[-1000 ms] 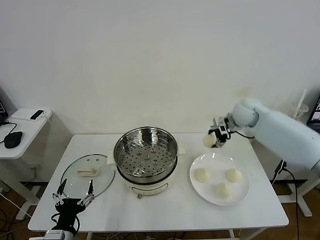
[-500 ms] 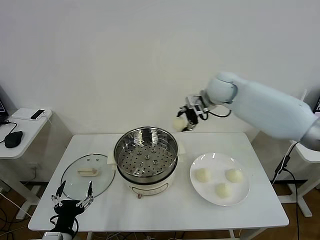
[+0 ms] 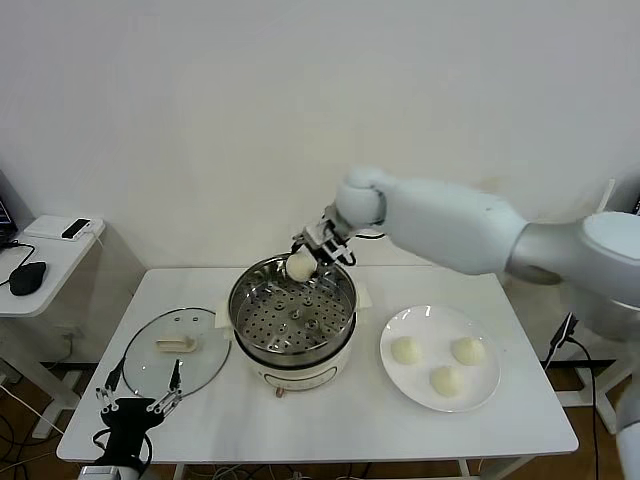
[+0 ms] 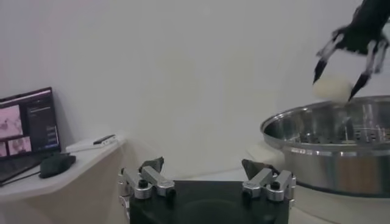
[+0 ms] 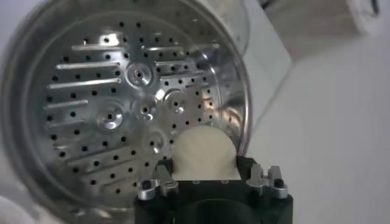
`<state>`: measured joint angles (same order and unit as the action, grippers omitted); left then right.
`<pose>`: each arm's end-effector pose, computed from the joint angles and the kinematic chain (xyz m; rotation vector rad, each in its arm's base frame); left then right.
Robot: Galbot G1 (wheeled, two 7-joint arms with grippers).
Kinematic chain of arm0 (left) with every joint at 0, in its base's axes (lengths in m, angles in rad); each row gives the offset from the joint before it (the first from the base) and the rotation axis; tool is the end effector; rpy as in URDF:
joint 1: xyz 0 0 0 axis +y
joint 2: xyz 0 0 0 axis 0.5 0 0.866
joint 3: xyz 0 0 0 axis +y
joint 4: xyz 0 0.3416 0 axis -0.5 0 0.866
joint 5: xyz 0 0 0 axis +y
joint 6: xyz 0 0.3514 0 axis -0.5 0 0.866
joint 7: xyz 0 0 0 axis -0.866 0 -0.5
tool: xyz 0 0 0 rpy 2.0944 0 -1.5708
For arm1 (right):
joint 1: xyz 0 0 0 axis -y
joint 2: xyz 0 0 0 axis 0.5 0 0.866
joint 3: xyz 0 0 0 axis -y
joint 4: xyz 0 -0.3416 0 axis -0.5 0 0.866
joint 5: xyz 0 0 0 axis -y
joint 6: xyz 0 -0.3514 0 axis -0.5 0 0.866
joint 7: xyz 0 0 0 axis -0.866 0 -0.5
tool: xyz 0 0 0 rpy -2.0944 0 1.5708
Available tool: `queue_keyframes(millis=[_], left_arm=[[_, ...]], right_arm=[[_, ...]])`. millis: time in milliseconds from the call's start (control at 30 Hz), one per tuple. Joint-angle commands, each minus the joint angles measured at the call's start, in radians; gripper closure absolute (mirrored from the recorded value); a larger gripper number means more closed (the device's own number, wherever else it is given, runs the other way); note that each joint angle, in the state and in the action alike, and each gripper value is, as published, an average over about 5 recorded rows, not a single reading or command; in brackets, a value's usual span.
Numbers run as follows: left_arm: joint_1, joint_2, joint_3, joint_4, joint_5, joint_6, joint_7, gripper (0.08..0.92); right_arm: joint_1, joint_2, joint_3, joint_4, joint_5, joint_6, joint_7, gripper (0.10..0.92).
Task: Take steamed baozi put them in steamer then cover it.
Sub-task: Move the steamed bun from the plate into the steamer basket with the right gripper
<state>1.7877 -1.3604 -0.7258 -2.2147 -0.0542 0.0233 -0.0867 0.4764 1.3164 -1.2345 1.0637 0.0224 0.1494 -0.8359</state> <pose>0.1250 0.0825 -0.2713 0.1711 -3.0282 -0.3654 0.5684 0.1632 -0.0841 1.8323 -1.1812 2.1889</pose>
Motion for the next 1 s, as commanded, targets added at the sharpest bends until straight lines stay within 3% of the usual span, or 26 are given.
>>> queue_keyframes(millis=[33, 433, 700, 867, 1000], left_arm=[[-0.002, -0.003, 0.002, -0.006, 0.004, -0.001, 0.000, 0.177], [-0.022, 0.002, 0.003, 0.013, 0.004, 0.000, -0.001, 0.177], [-0.023, 0.003, 0.005, 0.011, 0.002, 0.000, -0.001, 0.177], [-0.023, 0.003, 0.005, 0.009, 0.002, 0.001, -0.001, 0.177], [-0.021, 0.003, 0.008, 0.003, 0.002, 0.001, -0.001, 0.177]], right_arm=[[-0.062, 0.118, -0.024, -0.169, -0.287, 0.246, 0.082, 0.381], [-0.107, 0.189, 0.000, -0.278, -0.421, 0.341, 0.127, 0.379], [-0.116, 0.209, -0.006, -0.303, -0.418, 0.355, 0.123, 0.362], [-0.099, 0.199, -0.007, -0.285, -0.379, 0.343, 0.101, 0.263], [-0.056, 0.157, -0.017, -0.223, -0.262, 0.282, 0.030, 0.210]])
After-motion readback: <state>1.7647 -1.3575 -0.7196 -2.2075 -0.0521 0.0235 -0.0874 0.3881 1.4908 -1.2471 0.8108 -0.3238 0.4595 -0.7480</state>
